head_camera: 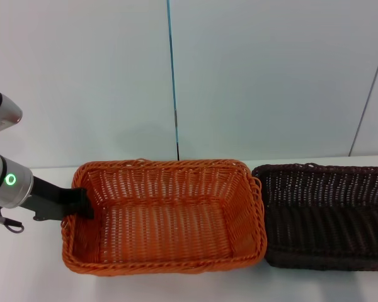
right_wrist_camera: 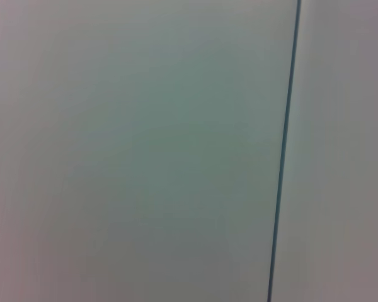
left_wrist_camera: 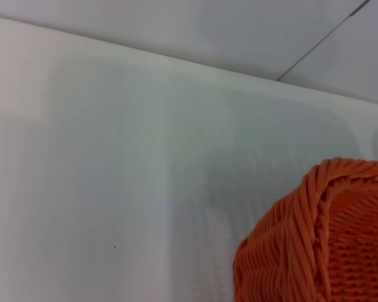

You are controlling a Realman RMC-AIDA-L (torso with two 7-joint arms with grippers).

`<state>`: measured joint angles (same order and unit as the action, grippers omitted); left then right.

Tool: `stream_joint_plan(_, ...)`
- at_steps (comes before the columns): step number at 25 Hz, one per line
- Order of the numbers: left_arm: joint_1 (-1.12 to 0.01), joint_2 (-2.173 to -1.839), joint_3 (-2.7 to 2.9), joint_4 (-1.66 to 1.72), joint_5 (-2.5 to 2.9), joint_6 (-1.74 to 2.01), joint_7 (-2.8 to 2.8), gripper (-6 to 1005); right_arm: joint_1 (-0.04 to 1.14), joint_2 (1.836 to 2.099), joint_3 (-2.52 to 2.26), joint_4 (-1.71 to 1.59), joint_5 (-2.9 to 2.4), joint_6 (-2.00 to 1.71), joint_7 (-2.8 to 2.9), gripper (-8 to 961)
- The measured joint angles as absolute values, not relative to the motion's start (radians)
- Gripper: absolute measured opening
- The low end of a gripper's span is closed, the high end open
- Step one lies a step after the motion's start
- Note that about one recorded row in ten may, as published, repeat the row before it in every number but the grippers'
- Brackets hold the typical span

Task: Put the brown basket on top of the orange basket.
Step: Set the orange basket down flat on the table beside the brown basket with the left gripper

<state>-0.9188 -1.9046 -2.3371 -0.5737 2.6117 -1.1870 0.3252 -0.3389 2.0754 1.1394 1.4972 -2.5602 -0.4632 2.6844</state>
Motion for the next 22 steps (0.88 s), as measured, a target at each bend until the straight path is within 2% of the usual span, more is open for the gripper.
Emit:
stream_joint_plan(15, -0.918, -1.921, -2.336, -0.574, 2.609, -1.170, 0.326, 120, -0.339, 2.075, 1.143, 1.497, -2.560, -0.463, 2.684, 927)
stream_joint_plan(22, -0.896, -1.875, -2.368, -0.583, 2.599, -1.181, 0.328, 120, -0.345, 2.075, 1.144, 1.497, -2.560, -0.463, 2.684, 927)
